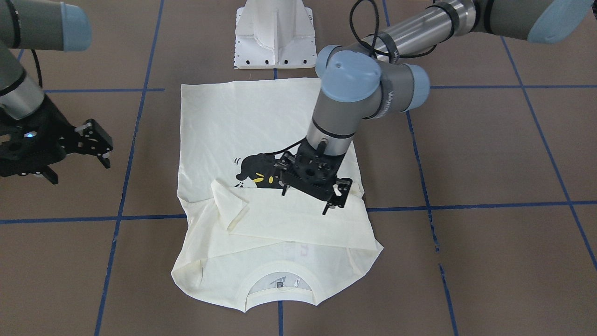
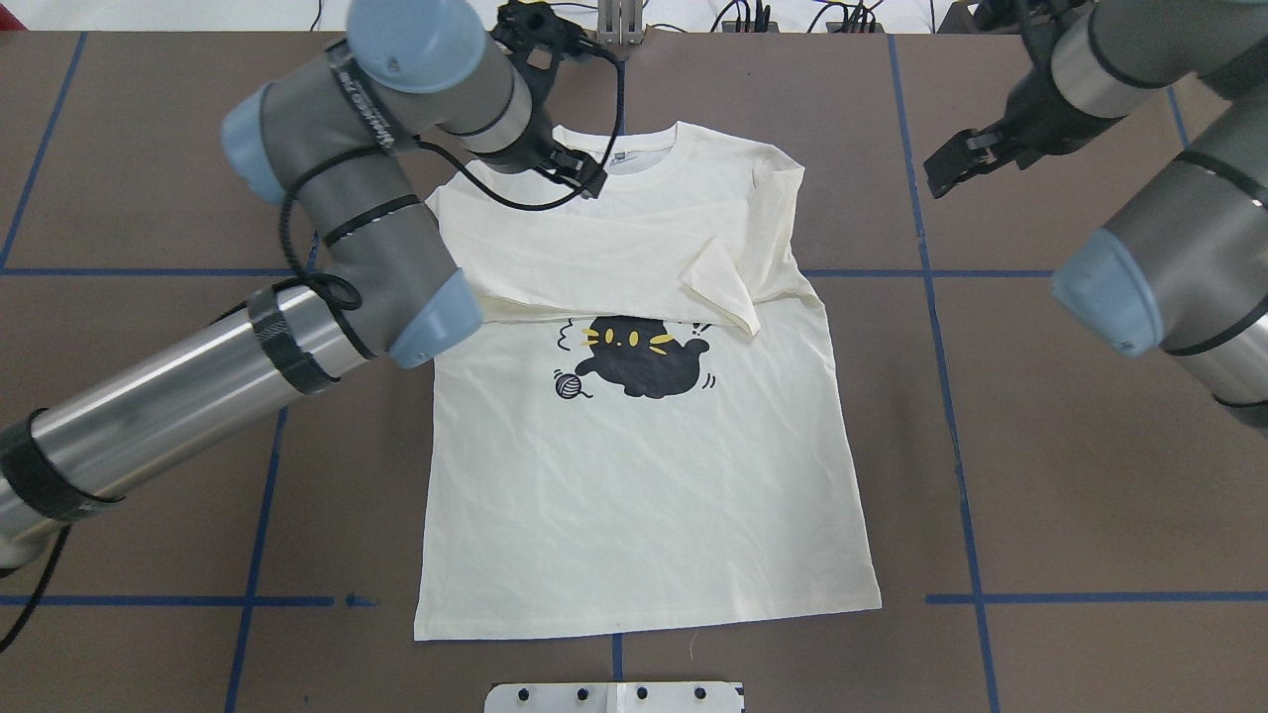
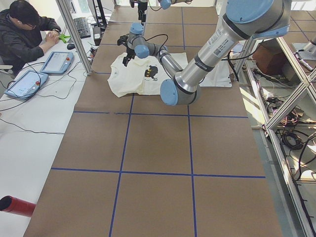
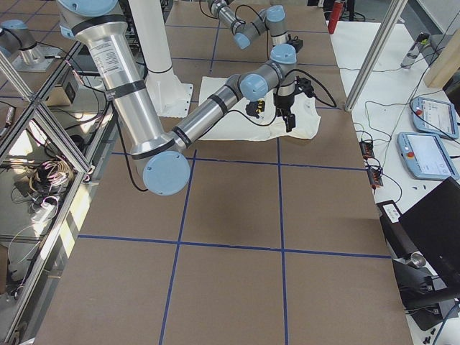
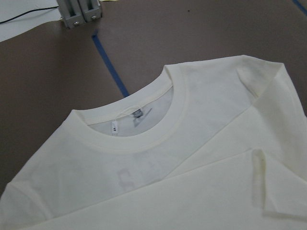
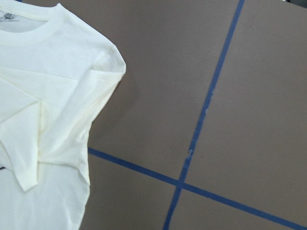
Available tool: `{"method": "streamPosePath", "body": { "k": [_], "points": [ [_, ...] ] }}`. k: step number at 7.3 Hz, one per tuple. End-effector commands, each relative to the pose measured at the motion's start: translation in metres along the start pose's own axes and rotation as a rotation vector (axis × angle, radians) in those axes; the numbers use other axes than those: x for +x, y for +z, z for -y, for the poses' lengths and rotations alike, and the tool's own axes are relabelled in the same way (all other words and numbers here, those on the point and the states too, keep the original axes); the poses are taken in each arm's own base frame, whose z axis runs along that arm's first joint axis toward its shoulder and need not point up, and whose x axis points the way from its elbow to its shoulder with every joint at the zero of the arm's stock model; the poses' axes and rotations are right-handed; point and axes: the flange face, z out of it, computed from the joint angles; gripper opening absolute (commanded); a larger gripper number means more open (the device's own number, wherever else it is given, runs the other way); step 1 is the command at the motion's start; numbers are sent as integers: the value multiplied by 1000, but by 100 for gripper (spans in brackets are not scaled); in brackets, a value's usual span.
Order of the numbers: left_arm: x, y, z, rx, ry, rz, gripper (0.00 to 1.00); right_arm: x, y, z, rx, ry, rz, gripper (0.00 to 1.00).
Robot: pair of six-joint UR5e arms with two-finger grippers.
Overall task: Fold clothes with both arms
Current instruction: 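Release the sleeve and lift the left gripper while the right gripper moves in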
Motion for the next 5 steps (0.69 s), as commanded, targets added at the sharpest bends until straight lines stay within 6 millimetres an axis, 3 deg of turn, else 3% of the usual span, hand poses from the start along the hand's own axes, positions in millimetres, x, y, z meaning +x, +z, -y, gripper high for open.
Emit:
{"method": "streamPosePath", "body": {
  "k": [1, 2, 3, 4, 5],
  "points": [
    [-100, -42, -41, -11, 107, 32, 100, -113, 40, 17, 31, 62, -49, 97],
    [-137, -49, -52, -30, 170, 28, 100, -159, 60, 33, 43, 109, -82, 94],
    [-161, -59, -55, -36, 171, 23, 100, -204, 86, 45, 52, 142, -132, 93],
    [-169, -60, -60, -43, 174, 16, 100, -241, 107, 56, 51, 162, -172, 89],
    [-171, -60, -61, -39, 177, 16, 100, -264, 126, 67, 50, 177, -217, 86]
  ]
}}
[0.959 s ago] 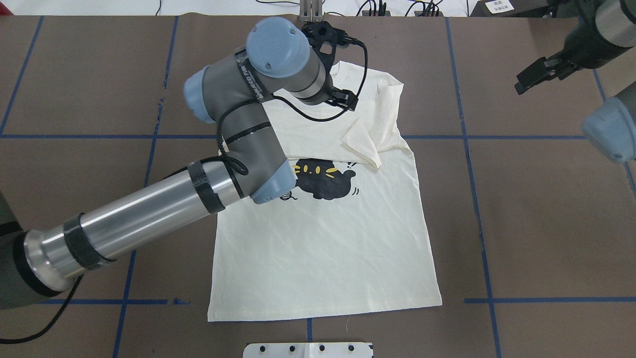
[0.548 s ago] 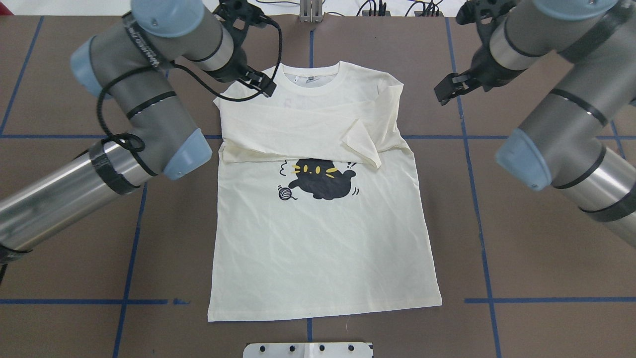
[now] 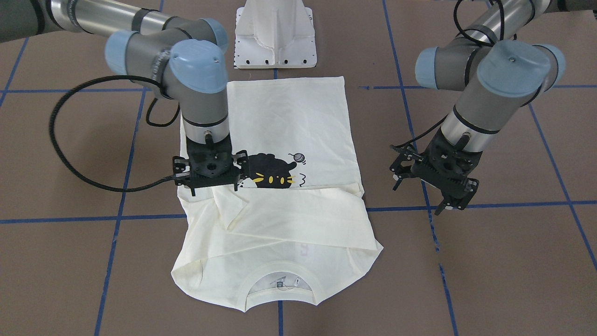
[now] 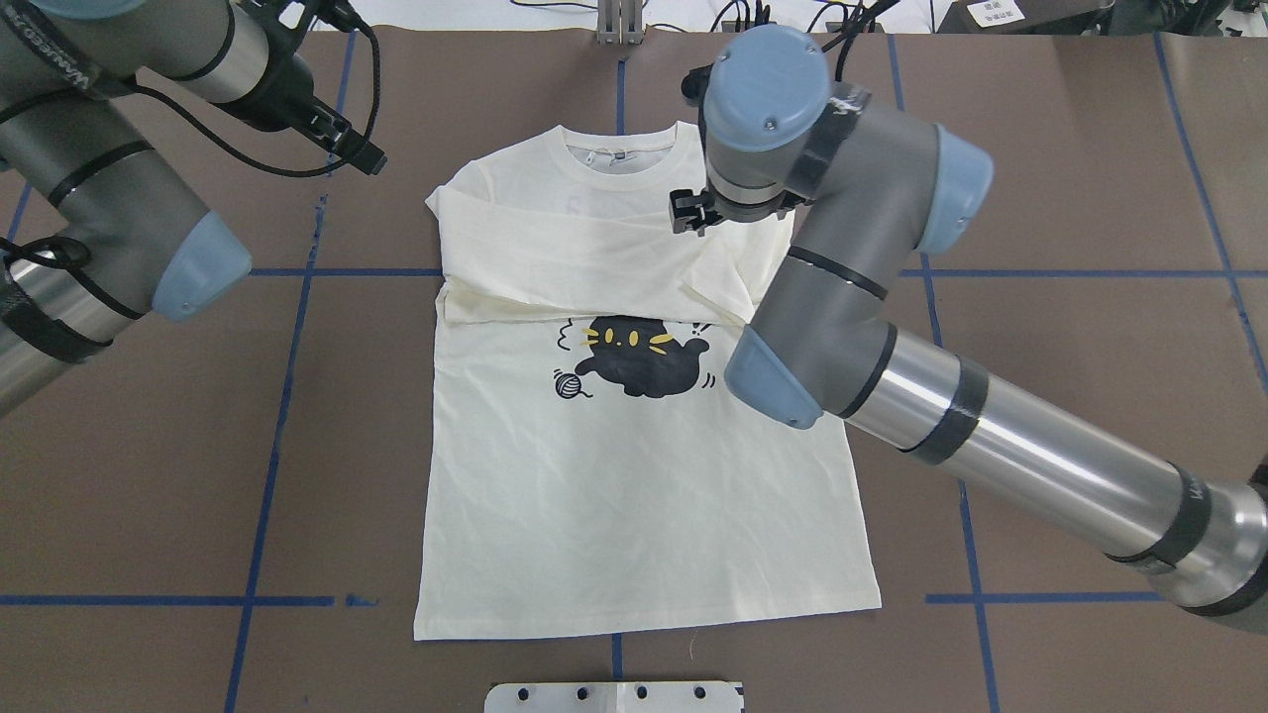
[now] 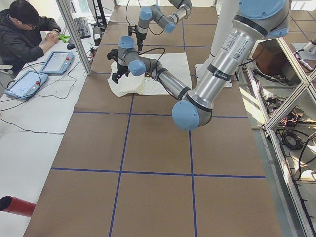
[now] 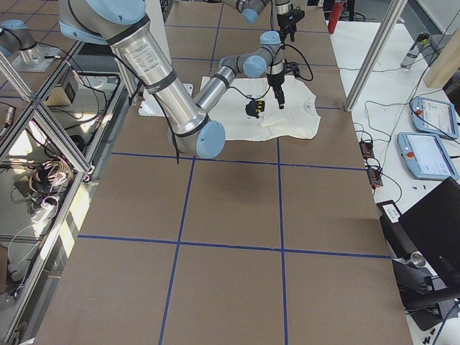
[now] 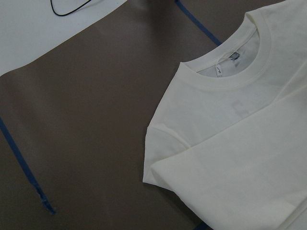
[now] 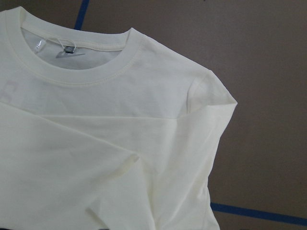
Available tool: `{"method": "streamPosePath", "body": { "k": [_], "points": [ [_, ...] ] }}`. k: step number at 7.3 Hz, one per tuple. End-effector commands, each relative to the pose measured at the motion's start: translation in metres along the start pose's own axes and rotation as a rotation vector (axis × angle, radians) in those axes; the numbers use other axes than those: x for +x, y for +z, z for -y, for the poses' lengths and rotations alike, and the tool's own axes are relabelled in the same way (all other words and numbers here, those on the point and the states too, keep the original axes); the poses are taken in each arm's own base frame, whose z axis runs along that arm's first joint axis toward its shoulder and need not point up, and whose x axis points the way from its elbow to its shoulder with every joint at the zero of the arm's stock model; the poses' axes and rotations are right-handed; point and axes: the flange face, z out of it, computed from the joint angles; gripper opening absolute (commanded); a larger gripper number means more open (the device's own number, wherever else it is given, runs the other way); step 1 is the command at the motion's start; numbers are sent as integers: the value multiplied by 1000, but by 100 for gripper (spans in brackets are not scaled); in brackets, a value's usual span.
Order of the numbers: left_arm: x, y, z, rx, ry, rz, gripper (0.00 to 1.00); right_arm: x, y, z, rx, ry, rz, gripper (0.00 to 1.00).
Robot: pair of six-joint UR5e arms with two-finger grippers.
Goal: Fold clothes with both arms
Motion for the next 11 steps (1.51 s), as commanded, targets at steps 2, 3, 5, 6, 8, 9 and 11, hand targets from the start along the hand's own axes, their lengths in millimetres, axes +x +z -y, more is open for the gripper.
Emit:
{"method": "streamPosePath", "body": {
  "k": [2, 3, 5, 6, 8, 9, 11],
  "points": [
    [-8, -1, -9, -5, 4, -22, 100, -68, 40, -5, 25, 13, -123, 77],
    [-9, 0, -10, -7, -2, -22, 100, -71, 51, -12, 30, 3, -149, 73],
    [-9, 0, -10, -7, -5, -22, 100, -76, 68, -22, 37, -17, -190, 68],
    [-10, 2, -14, -12, -8, -21, 100, -77, 75, -28, 28, -24, -199, 66],
    [-10, 2, -16, 3, -2, -26, 100, -77, 81, -31, 27, -30, -211, 59],
    [-10, 2, -16, 3, -4, -26, 100, -76, 83, -31, 26, -30, -216, 55],
    [-11, 2, -17, 1, -5, -26, 100, -73, 90, -31, 28, -32, -235, 49]
  ]
}}
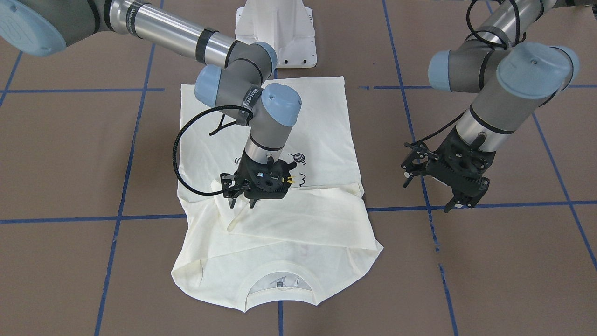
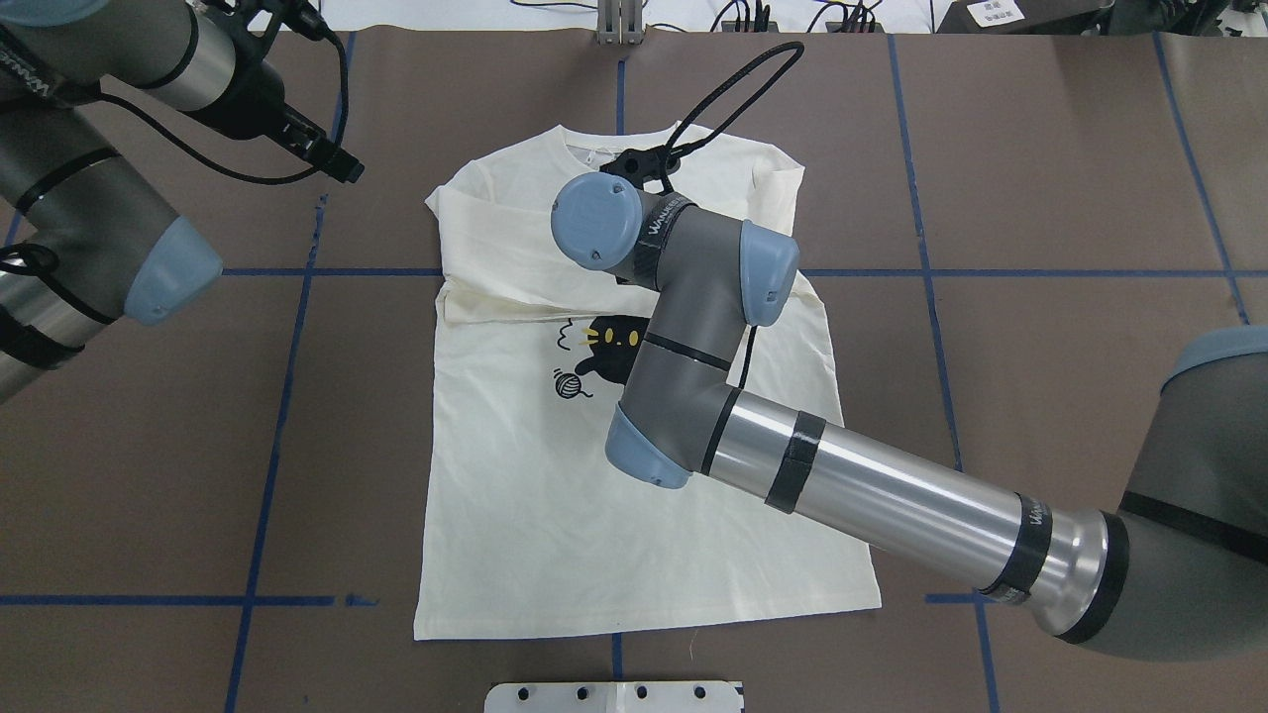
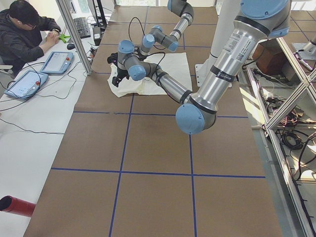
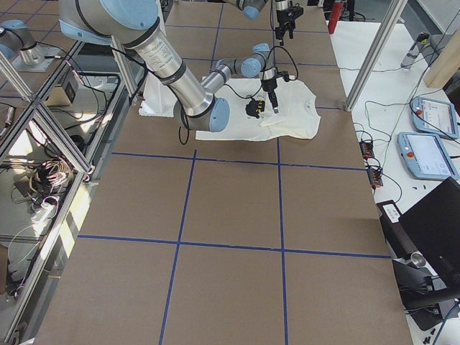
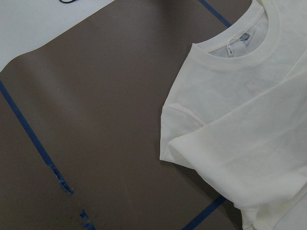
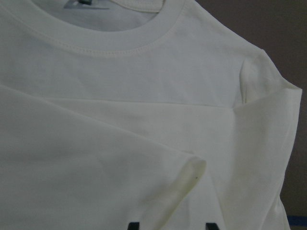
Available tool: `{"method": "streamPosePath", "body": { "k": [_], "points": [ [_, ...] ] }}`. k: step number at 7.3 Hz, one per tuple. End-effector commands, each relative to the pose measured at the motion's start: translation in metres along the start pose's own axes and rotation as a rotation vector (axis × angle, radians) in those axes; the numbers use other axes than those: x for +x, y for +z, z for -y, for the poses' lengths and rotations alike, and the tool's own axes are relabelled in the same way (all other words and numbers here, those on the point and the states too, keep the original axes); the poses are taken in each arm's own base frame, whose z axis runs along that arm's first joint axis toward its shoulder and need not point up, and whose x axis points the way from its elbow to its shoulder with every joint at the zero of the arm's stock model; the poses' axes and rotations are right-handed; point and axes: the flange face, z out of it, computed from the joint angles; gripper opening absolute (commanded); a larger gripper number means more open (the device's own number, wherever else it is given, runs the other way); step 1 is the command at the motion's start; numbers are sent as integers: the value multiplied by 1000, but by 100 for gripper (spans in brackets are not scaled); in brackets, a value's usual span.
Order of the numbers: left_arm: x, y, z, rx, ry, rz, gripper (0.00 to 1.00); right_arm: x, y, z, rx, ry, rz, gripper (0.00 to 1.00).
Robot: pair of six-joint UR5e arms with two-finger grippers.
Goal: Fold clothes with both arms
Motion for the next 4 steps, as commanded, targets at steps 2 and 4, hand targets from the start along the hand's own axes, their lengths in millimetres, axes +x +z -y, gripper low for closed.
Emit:
{"method": "streamPosePath", "body": {
  "k": [2, 4],
  "points": [
    [0, 0, 0, 1, 0, 0, 100, 0, 4, 0, 1, -4, -11, 42],
    [1, 0, 0, 0, 1, -1, 100, 0, 4, 0, 1, -6, -11, 22]
  ]
}}
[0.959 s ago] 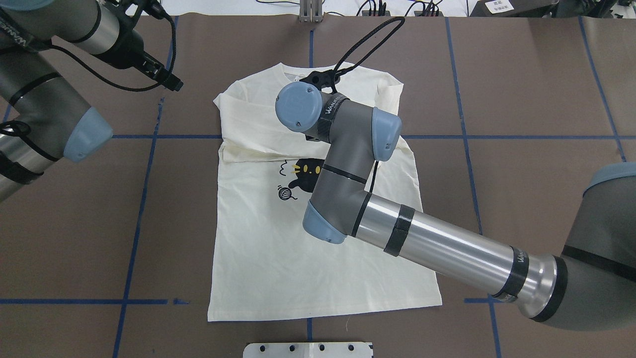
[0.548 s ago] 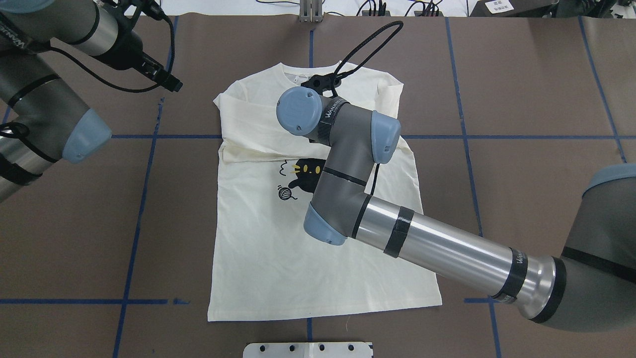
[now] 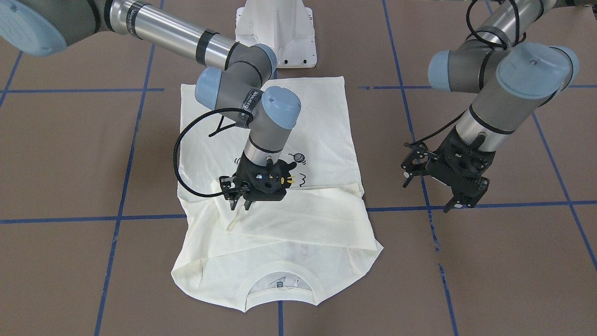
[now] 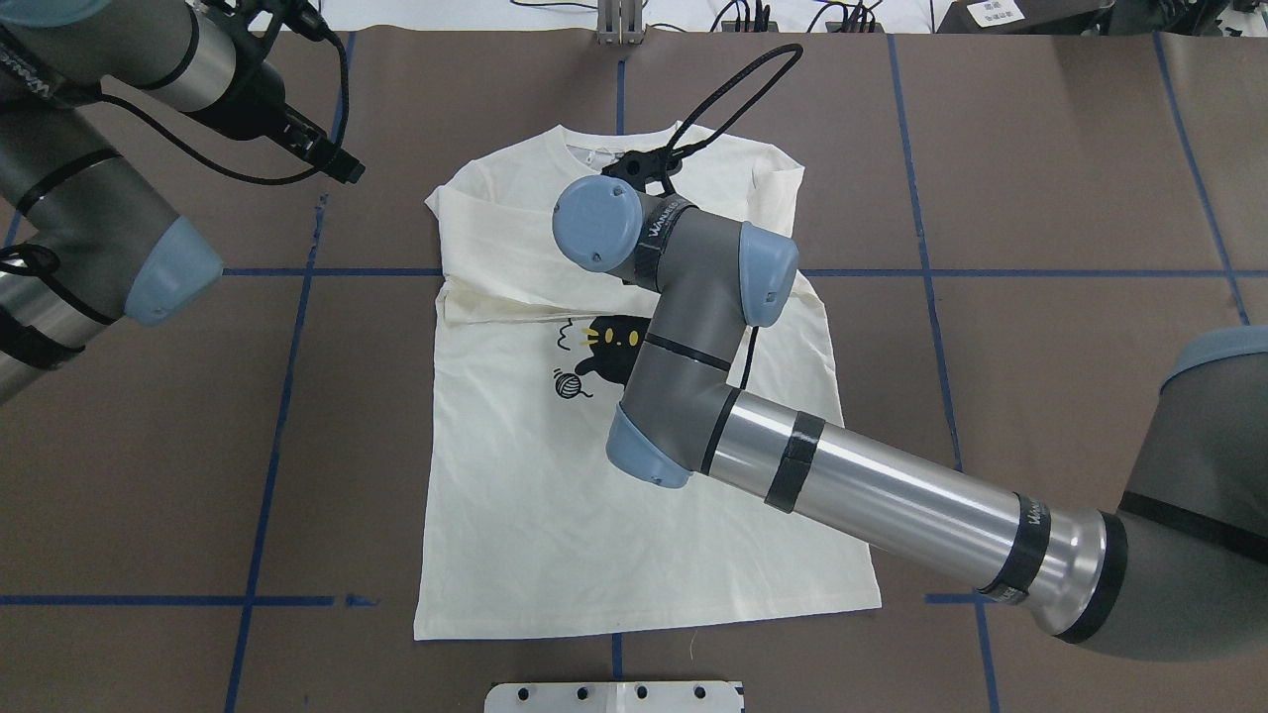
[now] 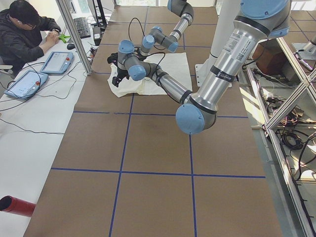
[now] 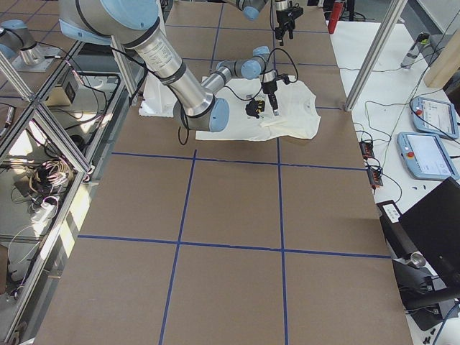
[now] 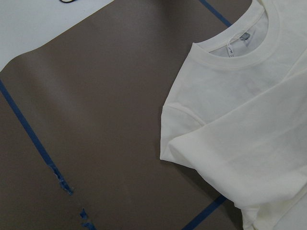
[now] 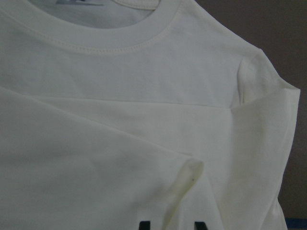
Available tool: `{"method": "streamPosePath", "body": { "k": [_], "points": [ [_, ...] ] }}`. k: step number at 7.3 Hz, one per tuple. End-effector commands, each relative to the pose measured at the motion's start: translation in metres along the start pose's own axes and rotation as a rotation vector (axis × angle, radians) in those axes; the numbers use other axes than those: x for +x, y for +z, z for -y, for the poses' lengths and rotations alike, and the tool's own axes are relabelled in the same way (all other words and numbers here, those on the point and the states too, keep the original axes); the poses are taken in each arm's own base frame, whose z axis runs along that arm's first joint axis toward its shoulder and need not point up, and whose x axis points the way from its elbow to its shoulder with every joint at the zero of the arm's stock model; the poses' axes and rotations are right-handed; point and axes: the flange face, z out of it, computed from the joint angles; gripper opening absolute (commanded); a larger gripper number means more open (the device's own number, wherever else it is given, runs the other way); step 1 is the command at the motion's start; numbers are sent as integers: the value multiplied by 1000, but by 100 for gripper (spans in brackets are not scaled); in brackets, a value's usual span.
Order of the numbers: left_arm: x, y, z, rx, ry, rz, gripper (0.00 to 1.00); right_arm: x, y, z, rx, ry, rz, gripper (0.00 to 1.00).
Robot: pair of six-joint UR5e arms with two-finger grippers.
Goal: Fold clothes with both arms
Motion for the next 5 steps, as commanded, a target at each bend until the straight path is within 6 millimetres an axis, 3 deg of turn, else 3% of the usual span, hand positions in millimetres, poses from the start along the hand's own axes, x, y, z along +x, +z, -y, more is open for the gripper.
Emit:
{"method": "streamPosePath", "body": {
  "k": [1, 2, 5],
  "points": [
    [0, 0, 0, 0, 0, 0, 100, -2, -3, 2, 3, 2, 5, 26],
    [0, 0, 0, 0, 0, 0, 100, -4, -5, 3, 25, 11, 38, 39],
    [0, 0, 0, 0, 0, 0, 100, -5, -1, 4, 30, 12, 46, 45]
  ]
}}
